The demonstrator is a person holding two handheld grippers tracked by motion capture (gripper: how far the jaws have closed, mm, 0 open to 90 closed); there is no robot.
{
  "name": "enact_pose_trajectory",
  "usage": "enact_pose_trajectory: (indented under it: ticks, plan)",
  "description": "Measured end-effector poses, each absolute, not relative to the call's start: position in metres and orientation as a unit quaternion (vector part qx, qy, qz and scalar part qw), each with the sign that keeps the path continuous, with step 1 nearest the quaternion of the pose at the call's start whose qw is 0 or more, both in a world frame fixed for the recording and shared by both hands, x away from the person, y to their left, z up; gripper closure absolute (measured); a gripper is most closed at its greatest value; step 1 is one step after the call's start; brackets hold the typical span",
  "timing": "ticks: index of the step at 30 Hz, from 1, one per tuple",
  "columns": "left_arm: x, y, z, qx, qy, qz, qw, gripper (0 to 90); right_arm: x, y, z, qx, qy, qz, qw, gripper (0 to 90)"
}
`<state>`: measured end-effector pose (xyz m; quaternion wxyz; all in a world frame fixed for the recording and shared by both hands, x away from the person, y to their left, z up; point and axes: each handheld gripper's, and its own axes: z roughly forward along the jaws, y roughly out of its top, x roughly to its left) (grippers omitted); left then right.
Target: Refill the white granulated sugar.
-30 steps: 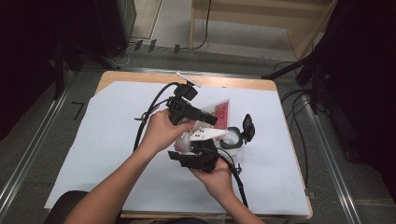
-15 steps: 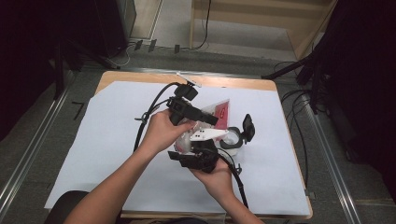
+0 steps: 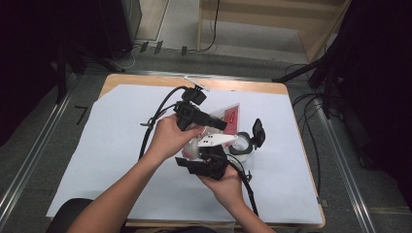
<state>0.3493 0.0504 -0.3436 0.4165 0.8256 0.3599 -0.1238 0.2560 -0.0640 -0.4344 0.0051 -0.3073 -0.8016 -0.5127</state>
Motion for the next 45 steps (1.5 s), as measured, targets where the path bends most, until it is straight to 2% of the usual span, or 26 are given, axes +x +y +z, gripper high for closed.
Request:
enact_pose_trajectory:
  ticks: [26,45]
  plan:
    - [0.3555,0.0413,-0.3416,0.823,0.361,-0.134,0.417,62.6,0.2592,-0.0718,-0.4310,-0.321,-0.791,-0.521,0.016,64.1]
    - [0.3531,0.0433,-0.3421,0.830,0.359,-0.118,0.411,64.7,0.2588,-0.0704,-0.4315,-0.321,-0.794,-0.516,0.016,64.3]
